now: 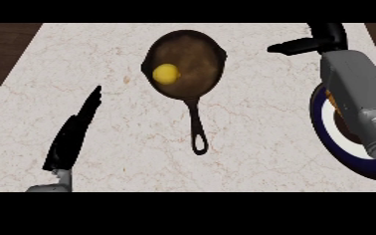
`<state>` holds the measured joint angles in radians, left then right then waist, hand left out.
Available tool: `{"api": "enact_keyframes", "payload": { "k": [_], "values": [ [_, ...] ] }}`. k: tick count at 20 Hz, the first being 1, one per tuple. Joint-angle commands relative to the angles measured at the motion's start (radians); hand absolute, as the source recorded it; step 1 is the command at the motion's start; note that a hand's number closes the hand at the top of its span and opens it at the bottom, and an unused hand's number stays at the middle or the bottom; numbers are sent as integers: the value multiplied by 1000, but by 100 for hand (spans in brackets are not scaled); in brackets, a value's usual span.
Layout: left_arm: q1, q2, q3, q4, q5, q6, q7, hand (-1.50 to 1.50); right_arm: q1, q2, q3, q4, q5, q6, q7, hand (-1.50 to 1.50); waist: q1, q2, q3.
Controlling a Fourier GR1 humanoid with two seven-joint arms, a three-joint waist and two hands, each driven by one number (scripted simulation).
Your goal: Pick the lemon from the plate and place it in the pan
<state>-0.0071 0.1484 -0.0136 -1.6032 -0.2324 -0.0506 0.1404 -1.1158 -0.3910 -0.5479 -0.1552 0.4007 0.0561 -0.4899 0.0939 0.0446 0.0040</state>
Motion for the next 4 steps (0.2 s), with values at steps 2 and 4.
{"api": "enact_keyframes", "payload": {
  "k": [2, 4],
  "values": [
    [-39, 21, 22, 2, 7, -10, 15, 0, -4, -96, 10, 9, 12, 105, 1, -150, 3, 4, 1],
    [-8, 11, 13, 5, 4, -7, 0, 0, 25, -104, 14, 10, 15, 130, -39, -150, 5, 3, 1]
  ]
}}
